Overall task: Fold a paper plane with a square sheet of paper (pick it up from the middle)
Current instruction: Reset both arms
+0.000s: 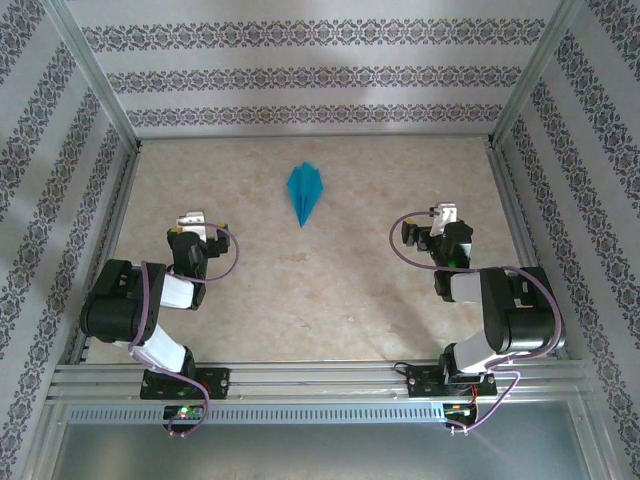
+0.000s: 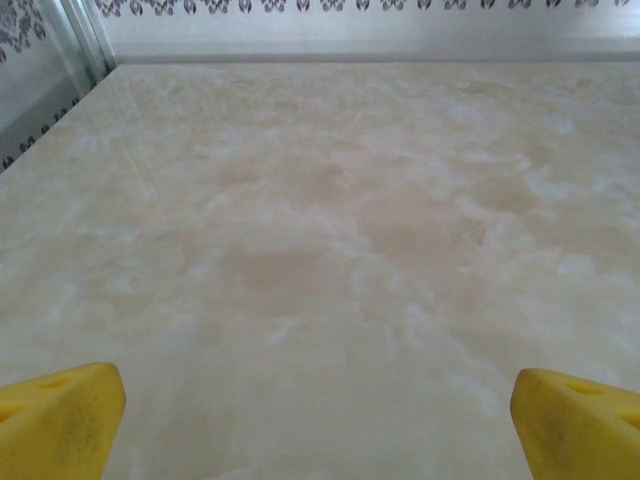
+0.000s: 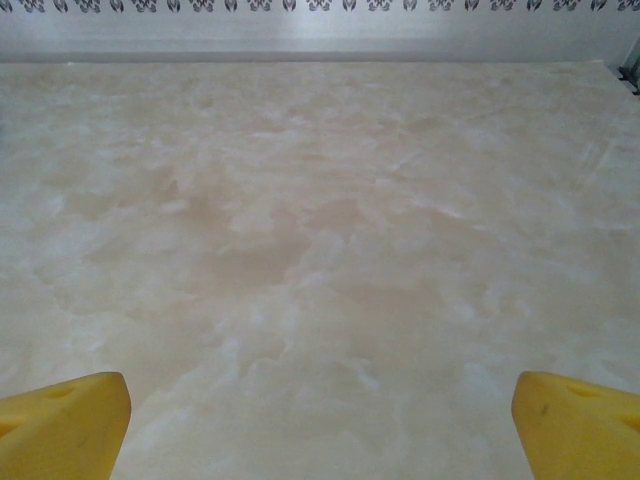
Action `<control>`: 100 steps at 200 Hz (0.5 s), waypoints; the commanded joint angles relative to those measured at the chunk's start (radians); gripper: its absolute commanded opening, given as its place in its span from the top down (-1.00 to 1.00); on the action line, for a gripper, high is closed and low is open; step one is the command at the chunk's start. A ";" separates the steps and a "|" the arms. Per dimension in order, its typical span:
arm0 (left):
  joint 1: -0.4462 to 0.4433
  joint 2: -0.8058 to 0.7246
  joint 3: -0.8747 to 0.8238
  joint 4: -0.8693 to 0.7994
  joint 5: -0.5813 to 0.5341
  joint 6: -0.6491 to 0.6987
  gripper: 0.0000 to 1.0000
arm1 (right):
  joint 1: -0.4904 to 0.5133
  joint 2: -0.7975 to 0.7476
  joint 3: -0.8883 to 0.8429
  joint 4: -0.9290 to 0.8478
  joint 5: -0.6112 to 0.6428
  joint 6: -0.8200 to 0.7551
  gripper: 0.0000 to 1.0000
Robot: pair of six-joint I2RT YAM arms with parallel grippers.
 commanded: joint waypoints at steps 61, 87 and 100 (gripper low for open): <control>0.015 0.001 0.029 -0.018 0.028 0.012 -0.99 | -0.006 0.004 0.022 0.035 0.019 0.010 -0.96; 0.015 -0.001 0.037 -0.036 0.030 0.012 -0.99 | -0.006 0.005 0.022 0.035 0.020 0.010 -0.96; 0.015 -0.001 0.037 -0.040 0.031 0.012 -0.99 | -0.006 0.004 0.022 0.035 0.019 0.010 -0.96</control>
